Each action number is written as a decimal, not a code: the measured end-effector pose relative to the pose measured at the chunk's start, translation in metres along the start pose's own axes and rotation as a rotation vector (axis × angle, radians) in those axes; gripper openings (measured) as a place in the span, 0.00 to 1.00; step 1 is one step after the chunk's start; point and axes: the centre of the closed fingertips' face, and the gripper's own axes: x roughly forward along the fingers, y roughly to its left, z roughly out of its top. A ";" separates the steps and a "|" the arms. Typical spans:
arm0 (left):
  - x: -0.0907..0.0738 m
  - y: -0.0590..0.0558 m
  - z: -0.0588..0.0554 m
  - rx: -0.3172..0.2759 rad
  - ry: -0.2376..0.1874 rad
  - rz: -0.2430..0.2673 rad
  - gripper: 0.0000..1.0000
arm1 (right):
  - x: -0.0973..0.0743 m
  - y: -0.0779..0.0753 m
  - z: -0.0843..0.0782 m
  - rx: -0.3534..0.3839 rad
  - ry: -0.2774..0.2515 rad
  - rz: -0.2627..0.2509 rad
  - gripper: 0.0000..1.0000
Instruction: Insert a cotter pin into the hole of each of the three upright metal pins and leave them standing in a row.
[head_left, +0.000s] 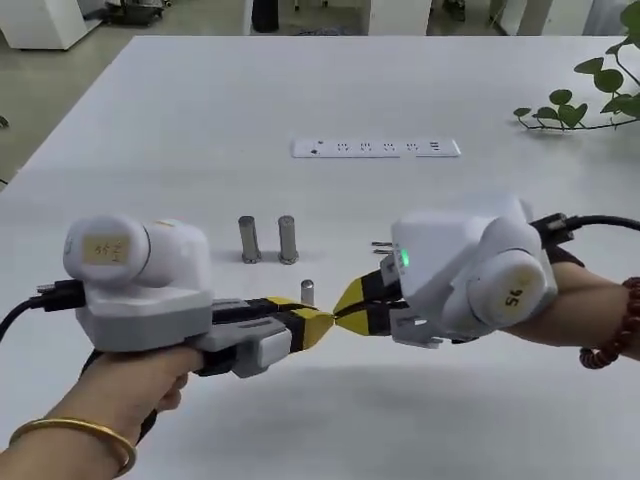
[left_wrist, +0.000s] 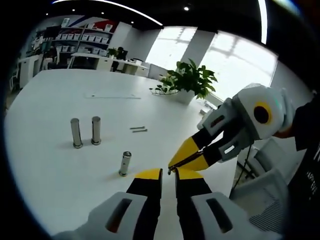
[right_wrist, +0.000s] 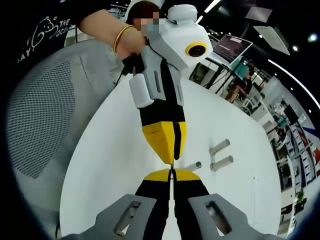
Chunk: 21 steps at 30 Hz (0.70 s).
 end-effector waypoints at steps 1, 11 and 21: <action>0.000 -0.001 0.000 0.000 0.002 -0.003 0.04 | 0.000 0.000 0.001 -0.001 -0.001 0.000 0.00; 0.000 -0.002 -0.003 -0.003 0.010 -0.009 0.00 | 0.000 0.003 0.003 0.015 -0.010 0.004 0.00; -0.001 -0.005 -0.001 0.075 0.006 -0.022 0.00 | -0.001 0.002 0.004 0.024 -0.016 -0.003 0.00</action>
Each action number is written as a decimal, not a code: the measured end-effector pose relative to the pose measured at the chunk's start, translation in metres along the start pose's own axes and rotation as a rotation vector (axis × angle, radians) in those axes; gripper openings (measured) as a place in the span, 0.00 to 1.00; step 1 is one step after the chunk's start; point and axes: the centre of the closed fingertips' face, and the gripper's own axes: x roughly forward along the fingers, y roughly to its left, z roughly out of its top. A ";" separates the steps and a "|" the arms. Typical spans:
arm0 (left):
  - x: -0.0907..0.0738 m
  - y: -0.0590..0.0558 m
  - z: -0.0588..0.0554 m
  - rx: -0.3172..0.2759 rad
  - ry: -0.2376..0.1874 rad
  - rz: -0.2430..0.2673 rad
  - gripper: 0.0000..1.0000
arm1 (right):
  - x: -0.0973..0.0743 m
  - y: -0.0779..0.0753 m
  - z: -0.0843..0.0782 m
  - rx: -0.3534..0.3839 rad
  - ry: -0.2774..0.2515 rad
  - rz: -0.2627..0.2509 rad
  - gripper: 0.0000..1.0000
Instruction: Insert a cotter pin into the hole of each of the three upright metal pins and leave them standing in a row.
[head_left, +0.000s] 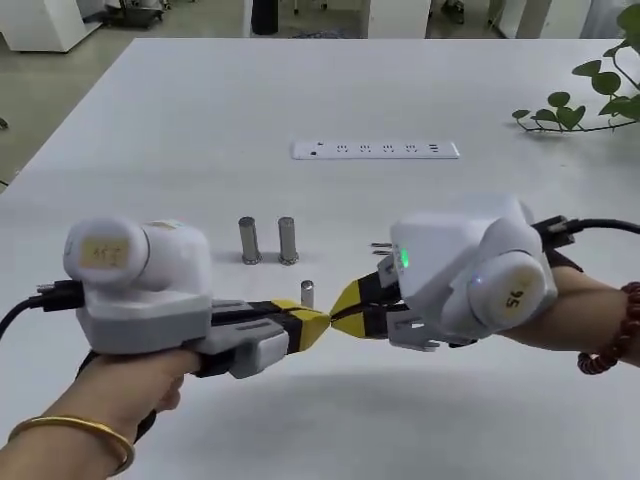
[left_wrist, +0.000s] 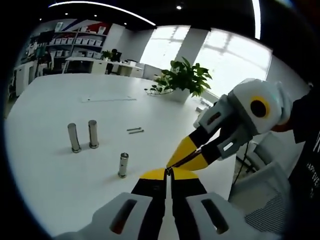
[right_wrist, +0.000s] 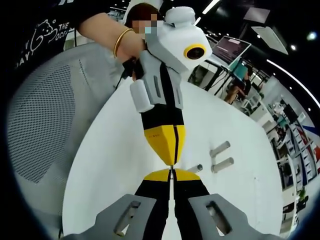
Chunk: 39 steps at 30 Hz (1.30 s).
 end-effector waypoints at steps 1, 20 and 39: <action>0.000 0.000 0.000 0.012 0.002 0.000 0.00 | 0.000 0.000 0.000 0.002 0.000 0.001 0.00; -0.004 -0.007 0.001 0.273 -0.016 -0.034 0.00 | -0.001 0.001 -0.001 0.105 -0.008 0.004 0.00; -0.006 -0.015 -0.001 0.408 -0.002 -0.093 0.00 | -0.003 0.010 -0.005 0.261 -0.047 0.080 0.00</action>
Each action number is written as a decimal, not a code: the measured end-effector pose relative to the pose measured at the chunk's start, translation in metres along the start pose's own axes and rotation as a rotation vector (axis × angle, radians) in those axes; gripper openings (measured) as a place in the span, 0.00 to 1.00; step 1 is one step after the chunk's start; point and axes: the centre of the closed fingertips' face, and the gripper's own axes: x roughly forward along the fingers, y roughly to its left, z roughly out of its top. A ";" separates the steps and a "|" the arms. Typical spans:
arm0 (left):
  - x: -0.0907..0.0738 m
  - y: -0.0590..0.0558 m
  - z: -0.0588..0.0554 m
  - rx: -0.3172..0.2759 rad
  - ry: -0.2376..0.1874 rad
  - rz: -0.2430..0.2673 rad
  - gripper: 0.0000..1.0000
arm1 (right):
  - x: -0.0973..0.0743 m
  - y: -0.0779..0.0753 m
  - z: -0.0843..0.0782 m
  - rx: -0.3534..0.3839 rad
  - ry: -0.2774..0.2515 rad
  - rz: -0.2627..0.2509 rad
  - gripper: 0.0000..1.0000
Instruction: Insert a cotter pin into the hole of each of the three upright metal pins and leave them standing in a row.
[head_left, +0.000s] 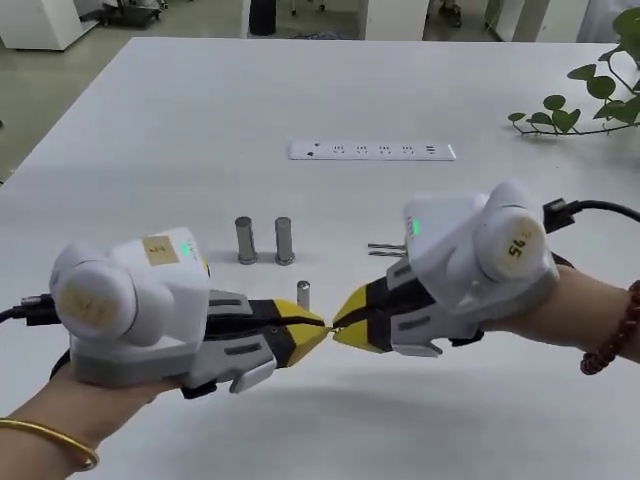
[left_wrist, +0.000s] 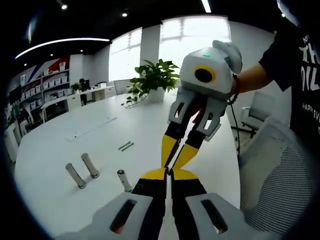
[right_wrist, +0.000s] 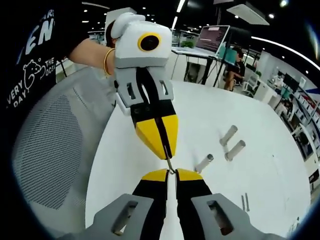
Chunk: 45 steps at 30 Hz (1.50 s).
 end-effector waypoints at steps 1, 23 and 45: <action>0.000 0.000 -0.001 0.000 0.002 -0.001 0.00 | 0.000 0.000 0.000 -0.006 0.001 0.001 0.00; 0.004 0.002 -0.008 -0.032 0.039 0.013 0.01 | -0.001 0.005 -0.003 -0.128 0.044 -0.004 0.00; 0.007 0.052 -0.037 -0.044 0.046 0.297 0.15 | -0.003 -0.042 -0.032 -0.118 0.211 -0.110 0.00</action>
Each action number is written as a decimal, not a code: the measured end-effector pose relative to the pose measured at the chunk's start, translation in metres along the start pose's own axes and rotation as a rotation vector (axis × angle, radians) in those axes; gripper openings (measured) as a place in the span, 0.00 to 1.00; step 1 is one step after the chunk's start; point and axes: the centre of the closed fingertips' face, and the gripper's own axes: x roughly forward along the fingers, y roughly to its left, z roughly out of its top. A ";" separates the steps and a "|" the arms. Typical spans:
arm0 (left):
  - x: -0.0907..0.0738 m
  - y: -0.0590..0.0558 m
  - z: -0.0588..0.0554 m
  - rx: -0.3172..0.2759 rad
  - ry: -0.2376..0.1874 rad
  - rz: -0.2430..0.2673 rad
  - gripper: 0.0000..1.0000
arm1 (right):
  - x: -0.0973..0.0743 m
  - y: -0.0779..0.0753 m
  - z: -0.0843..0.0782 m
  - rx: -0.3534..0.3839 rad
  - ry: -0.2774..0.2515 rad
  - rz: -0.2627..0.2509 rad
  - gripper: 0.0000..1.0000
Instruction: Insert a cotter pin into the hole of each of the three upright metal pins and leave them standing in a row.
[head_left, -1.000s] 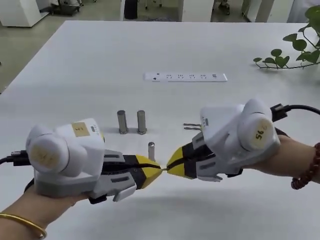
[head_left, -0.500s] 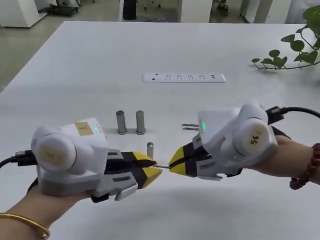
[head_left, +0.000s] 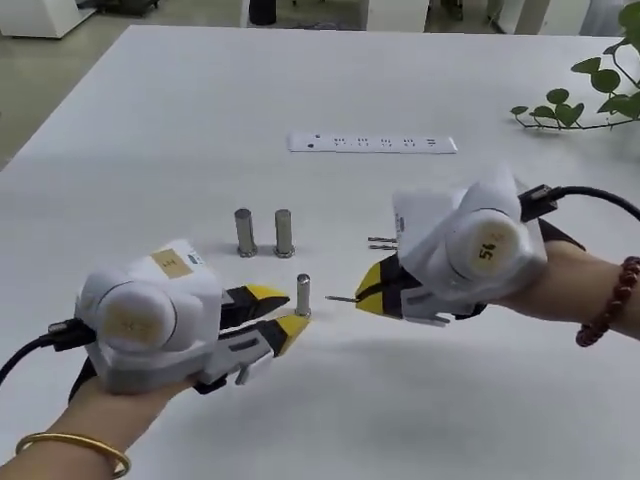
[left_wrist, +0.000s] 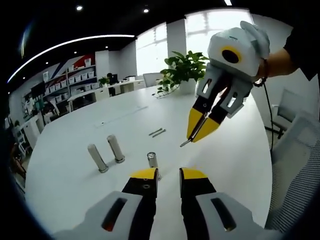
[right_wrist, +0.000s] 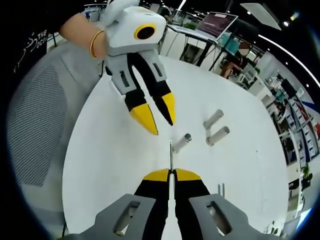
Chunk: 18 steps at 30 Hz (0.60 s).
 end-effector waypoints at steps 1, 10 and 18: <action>0.003 0.003 -0.002 -0.003 0.003 0.022 0.15 | 0.001 -0.004 -0.002 0.007 0.008 -0.004 0.00; 0.022 0.016 -0.012 -0.049 0.017 0.079 0.15 | 0.011 -0.015 -0.012 0.045 0.062 0.002 0.00; 0.037 0.021 -0.014 -0.060 0.018 0.113 0.16 | 0.020 -0.021 -0.015 0.061 0.076 0.004 0.00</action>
